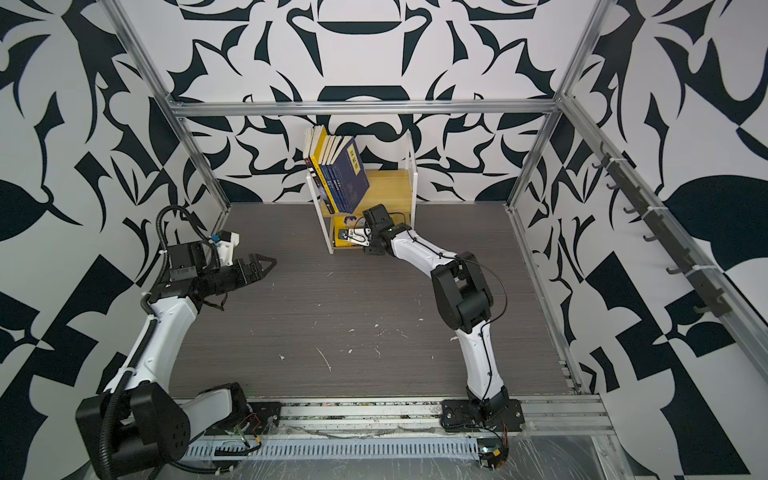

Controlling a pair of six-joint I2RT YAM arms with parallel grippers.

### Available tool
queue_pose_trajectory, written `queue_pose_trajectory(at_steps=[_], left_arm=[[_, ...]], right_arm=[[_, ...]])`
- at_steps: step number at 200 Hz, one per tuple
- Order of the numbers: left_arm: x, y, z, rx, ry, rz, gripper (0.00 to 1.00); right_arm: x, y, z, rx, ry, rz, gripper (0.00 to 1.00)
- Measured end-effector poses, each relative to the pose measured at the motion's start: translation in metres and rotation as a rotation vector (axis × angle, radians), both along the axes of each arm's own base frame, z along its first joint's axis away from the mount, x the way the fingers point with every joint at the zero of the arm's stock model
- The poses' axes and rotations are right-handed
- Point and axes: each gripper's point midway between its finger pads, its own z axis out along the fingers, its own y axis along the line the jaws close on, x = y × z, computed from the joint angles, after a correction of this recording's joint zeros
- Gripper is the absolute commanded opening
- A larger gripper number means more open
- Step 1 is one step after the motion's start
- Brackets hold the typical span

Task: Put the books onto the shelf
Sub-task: 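Slide the yellow book into the lower tier beside the dark books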

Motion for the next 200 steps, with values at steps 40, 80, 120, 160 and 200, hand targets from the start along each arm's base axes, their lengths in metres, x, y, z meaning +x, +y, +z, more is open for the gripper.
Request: queue_pose_trajectory(at_steps=[40, 80, 120, 160, 200], left_arm=[[0.000, 0.000, 0.000, -0.001, 0.000, 0.000, 1.00], [0.000, 0.000, 0.000, -0.001, 0.000, 0.000, 1.00], [0.000, 0.000, 0.000, -0.003, 0.000, -0.002, 1.00], [0.000, 0.000, 0.000, -0.003, 0.000, -0.002, 1.00], [0.000, 0.000, 0.000, -0.003, 0.000, -0.002, 1.00]], right_arm=[[0.009, 0.010, 0.008, 0.045, -0.034, -0.057, 0.33], [0.013, 0.016, 0.012, 0.076, -0.044, -0.080, 0.33], [0.017, 0.023, 0.005, 0.078, -0.047, -0.076, 0.33], [0.018, 0.024, 0.008, 0.058, -0.049, -0.054, 0.42], [0.012, 0.014, 0.007, 0.023, -0.006, -0.041, 0.43]])
